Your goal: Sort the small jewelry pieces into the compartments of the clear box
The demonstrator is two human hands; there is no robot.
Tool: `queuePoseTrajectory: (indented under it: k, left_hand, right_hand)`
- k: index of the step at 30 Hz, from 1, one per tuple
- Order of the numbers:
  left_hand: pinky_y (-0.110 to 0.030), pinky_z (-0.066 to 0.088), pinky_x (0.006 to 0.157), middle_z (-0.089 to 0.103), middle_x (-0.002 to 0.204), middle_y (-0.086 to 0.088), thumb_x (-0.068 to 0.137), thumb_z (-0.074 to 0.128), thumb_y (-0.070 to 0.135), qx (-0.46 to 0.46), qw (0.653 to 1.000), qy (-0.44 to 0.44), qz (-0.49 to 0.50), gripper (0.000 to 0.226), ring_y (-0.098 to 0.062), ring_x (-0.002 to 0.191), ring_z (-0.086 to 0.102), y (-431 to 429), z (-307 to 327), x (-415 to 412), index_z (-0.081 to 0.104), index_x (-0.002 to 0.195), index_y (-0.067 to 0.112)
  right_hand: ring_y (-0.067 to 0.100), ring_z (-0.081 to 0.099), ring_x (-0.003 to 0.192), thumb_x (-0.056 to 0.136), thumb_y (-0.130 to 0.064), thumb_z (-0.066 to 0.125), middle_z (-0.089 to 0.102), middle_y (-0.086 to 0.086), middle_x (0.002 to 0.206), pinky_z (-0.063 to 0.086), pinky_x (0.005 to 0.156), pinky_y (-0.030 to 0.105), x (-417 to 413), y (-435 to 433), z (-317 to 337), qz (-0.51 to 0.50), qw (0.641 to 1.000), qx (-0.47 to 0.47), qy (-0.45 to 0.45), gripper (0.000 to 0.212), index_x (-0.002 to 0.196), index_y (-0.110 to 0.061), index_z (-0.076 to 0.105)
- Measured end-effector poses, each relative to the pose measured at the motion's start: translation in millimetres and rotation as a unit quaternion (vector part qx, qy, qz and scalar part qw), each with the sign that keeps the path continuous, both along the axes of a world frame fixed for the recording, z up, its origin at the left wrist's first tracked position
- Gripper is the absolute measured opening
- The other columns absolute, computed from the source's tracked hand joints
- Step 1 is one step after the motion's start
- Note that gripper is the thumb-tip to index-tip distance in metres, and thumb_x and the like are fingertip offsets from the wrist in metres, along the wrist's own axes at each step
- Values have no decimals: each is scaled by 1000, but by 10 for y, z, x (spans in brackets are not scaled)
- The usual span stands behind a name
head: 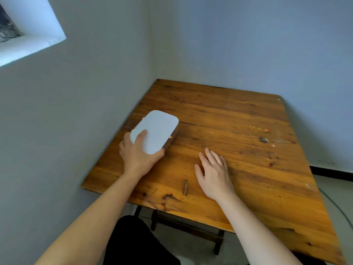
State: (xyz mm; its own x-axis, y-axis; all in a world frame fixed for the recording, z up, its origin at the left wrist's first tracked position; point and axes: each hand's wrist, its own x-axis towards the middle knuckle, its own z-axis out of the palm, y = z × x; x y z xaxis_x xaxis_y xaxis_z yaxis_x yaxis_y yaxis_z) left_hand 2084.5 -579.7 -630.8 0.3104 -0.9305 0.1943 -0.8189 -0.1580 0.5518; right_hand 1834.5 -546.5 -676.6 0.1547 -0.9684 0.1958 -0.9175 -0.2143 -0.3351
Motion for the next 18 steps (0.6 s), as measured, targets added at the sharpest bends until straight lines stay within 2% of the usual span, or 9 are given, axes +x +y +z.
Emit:
queuePoseTrajectory:
  k: [3,8,11,15,18]
  left_hand:
    - [-52,30,107,34,139,-12,54,59,75,12,997,-24,77,93,-42,124,33,-157,60,214,42,137,37]
    - [-54,30,105,34,136,-15,54,57,76,28,991,-53,116,92,-42,121,33,-311,52,470,42,135,35]
    - [-56,28,107,33,136,-16,58,55,76,27,991,-60,115,91,-43,124,30,-299,-13,511,40,137,34]
    - [-57,26,110,23,150,-21,75,46,74,20,985,-150,85,85,-42,137,19,-239,-65,517,34,144,26]
    - [-59,21,112,16,157,-23,85,39,71,53,979,-181,78,83,-41,143,13,-212,-12,461,24,151,21]
  right_hand:
    - [21,18,151,102,-51,26,28,6,162,9,122,42,0,3,5,-1,1000,3,13,61,153,-18,36]
    - [22,19,150,102,-51,27,29,6,162,9,122,42,-4,-1,22,-5,1000,9,22,61,152,-19,37]
    - [22,21,150,102,-51,28,30,6,162,9,122,42,4,-4,19,-1,1000,11,24,60,152,-18,38]
    - [21,21,150,103,-50,28,29,7,162,8,122,40,4,-6,39,1,1000,12,21,60,152,-17,38]
    - [20,20,151,103,-50,28,28,6,162,8,123,40,10,-12,45,-2,1000,20,9,61,153,-17,37]
